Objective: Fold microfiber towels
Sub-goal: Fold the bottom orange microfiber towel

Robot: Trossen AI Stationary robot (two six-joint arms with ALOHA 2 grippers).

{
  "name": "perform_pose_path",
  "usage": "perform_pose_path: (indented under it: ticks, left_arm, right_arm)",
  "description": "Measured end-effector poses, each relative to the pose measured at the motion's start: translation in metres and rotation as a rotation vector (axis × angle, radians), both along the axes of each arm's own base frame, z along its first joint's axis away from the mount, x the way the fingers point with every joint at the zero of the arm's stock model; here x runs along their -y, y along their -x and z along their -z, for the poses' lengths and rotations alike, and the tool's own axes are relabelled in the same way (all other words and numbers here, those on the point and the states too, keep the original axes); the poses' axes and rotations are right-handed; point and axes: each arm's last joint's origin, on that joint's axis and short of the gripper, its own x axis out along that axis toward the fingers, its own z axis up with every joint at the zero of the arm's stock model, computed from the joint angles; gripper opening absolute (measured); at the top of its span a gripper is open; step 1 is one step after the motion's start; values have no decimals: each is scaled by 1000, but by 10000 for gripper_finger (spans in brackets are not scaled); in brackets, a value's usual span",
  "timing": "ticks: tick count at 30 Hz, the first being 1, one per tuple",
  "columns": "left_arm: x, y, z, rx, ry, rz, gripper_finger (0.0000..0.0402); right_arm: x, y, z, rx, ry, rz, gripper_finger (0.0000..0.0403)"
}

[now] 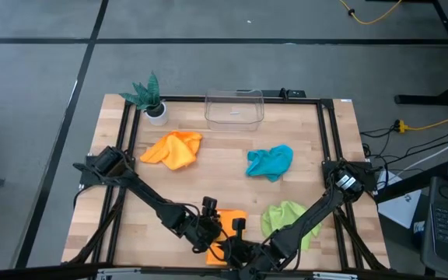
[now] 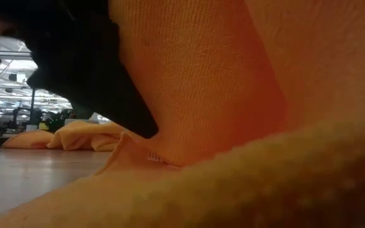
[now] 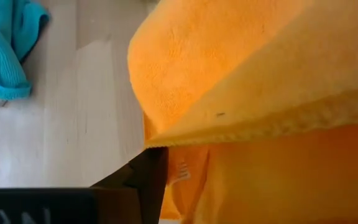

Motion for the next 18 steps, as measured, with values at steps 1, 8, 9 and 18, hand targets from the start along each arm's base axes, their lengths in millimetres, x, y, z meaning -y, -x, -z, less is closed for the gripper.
perform_pose_path:
  ticks: [1,8,9,18]
  left_arm:
    - [0,0,0,-2,-7,5,171]
    - [-1,0,0,11,-25,-1,27]
    - [-1,0,0,13,-31,-5,14]
    - [-6,22,-43,14,-213,-83,1]
  right_arm:
    - [0,0,0,-1,0,0,5]
    - [-3,3,0,1,0,-8,6]
    - [-4,3,0,1,0,-10,6]
    - [-6,13,-7,8,55,11,7]
